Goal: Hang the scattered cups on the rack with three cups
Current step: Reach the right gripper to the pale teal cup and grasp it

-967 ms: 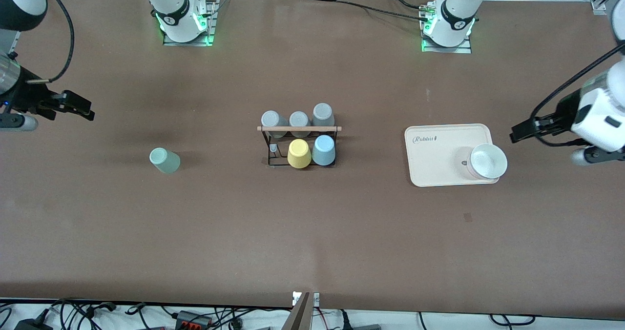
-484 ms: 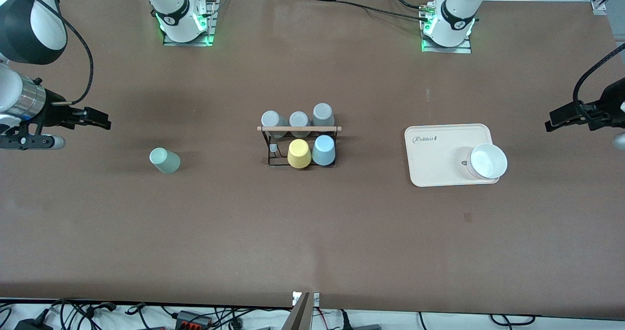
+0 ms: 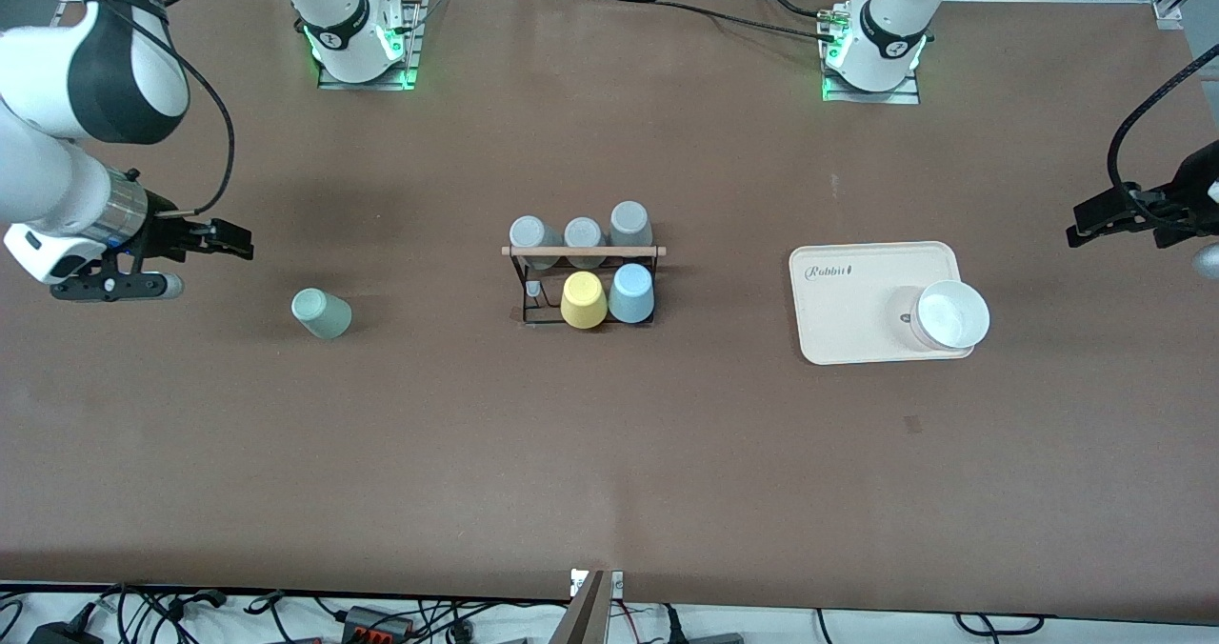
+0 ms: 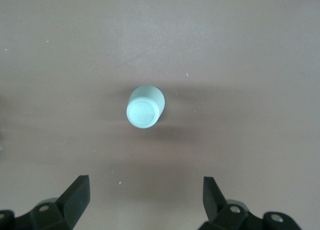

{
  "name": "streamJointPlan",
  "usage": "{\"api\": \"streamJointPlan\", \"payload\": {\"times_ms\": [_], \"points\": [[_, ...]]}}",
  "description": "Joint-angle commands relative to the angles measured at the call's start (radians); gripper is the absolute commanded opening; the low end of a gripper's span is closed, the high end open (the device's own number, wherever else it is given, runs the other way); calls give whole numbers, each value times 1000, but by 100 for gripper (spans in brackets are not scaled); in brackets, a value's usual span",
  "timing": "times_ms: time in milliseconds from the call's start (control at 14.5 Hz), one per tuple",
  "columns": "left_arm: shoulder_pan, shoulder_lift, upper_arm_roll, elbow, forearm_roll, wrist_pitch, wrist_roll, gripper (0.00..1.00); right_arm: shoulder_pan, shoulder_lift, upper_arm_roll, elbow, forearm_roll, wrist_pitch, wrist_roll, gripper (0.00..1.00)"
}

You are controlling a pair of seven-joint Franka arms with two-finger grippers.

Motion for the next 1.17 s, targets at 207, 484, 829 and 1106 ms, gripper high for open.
{"api": "streamJointPlan", "payload": {"times_ms": [207,484,829,1106], "points": [[5,-9,0,12,16,-17,18,100,4,50,3,-207,-17,321,12,100],[-134,-19,133,9,22,-17,19,100,37,170,3,-205,-17,460,13,100],[-346,-39,364,3,-6,-17,31,100,51,262,3,-204,-11,539,44,100],[-304,-41,364,5,-73,-22,34,100,45,288,3,-189,-11,536,47,100]]}}
